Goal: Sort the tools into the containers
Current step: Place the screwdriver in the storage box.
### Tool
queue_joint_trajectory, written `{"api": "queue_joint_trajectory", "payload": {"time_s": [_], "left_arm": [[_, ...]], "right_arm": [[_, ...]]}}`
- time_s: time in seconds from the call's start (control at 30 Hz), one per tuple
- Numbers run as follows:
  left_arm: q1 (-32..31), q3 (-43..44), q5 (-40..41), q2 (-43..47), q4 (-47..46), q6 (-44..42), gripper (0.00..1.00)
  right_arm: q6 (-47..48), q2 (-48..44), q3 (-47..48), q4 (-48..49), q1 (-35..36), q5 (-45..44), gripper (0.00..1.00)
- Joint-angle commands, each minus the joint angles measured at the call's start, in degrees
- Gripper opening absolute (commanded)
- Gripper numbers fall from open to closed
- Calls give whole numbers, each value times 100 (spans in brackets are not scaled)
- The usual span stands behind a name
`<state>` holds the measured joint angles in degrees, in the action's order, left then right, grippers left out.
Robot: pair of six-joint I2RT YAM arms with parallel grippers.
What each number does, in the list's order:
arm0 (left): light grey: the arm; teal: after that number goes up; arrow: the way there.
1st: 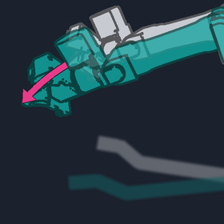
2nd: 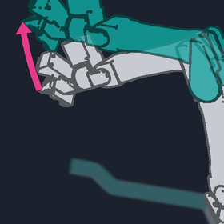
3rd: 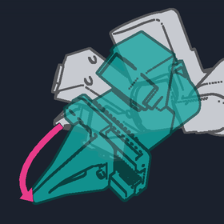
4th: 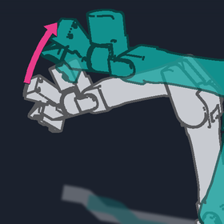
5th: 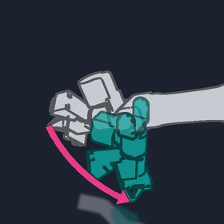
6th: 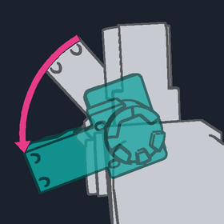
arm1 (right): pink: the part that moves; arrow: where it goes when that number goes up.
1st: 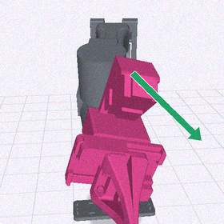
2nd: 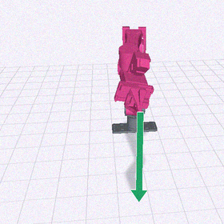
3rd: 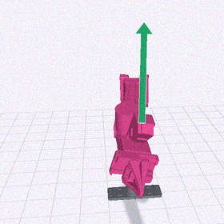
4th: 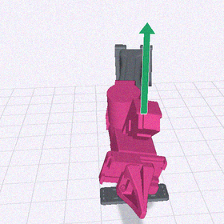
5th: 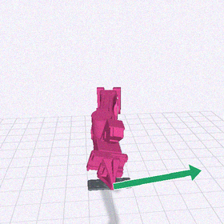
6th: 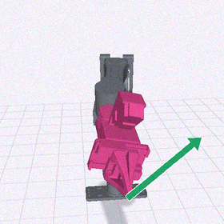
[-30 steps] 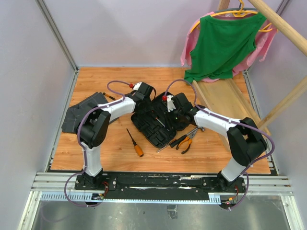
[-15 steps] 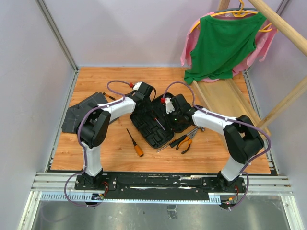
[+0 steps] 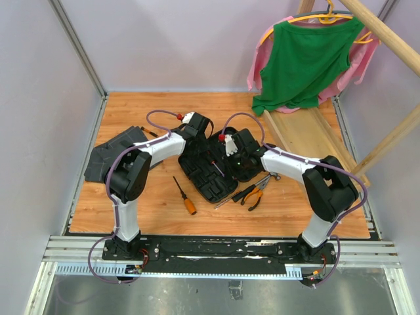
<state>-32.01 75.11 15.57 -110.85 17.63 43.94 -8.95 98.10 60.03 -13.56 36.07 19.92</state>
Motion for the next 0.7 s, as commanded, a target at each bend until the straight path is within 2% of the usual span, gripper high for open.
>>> {"api": "queue_joint_trajectory", "payload": {"time_s": [0.0,0.17,0.5,0.6,0.67], "left_arm": [[-16,-49,37,-141,60,-132,39],[-16,-50,38,-113,57,-152,39],[-16,1,68,-22,92,-199,39],[-16,17,65,-25,91,-195,39],[-16,7,51,-25,92,-193,39]], "right_arm": [[21,139,147,-59,-126,-94,14],[25,117,190,-70,-120,-79,4],[16,-248,296,-173,-119,-76,22],[31,-261,318,-213,-126,-72,22],[34,-230,325,-232,-125,-44,18]]}}
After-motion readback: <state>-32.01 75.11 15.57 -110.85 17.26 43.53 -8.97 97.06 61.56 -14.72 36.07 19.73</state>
